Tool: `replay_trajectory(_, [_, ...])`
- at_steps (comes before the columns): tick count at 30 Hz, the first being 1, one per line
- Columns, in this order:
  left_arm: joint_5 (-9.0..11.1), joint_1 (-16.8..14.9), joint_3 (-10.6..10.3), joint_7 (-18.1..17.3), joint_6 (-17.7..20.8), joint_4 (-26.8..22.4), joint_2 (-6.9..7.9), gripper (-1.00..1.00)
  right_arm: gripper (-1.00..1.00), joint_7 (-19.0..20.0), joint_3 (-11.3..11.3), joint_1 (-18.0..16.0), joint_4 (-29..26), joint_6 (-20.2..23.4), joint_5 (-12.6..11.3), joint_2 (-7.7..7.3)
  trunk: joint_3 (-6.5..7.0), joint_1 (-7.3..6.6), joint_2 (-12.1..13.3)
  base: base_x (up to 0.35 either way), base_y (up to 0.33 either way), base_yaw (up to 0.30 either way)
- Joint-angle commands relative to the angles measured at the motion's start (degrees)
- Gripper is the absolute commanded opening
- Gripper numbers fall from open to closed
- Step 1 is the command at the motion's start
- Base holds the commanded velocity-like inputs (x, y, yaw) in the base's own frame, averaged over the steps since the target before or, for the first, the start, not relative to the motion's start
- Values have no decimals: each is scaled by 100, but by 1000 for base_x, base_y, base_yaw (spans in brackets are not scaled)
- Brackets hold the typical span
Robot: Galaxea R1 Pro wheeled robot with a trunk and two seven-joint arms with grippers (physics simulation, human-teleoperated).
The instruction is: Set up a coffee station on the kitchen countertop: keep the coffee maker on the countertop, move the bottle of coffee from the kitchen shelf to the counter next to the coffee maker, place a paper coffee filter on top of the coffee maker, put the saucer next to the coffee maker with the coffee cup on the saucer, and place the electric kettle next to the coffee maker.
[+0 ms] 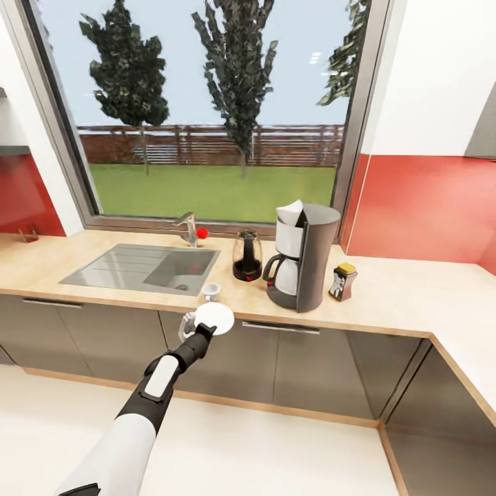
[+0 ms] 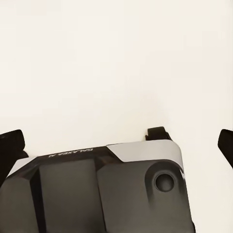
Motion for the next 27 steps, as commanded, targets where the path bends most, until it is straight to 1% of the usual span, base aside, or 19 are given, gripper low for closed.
replay_trajectory(1, [26, -5, 39, 0, 53, 2, -8, -100, 100, -17, -26, -3, -9, 23, 8, 2, -13, 4, -13, 110, -5, 0])
replay_trajectory(14, [26, 12, 40, 0, 53, 30, -8, -100, 100, -19, -26, -3, -7, 22, 6, 2, -13, 4, -13, 290, -11, 0])
replay_trajectory(21, [26, 29, 40, 0, 53, 32, -8, -100, 100, -19, -26, -3, -7, 15, 6, 2, -9, 4, -13, 54, -12, -17])
replay_trajectory(27, [26, 53, 40, 0, 53, 32, -8, -100, 100, -23, -26, -3, -7, 21, 6, 2, 22, 4, -13, 2, 0, -210])
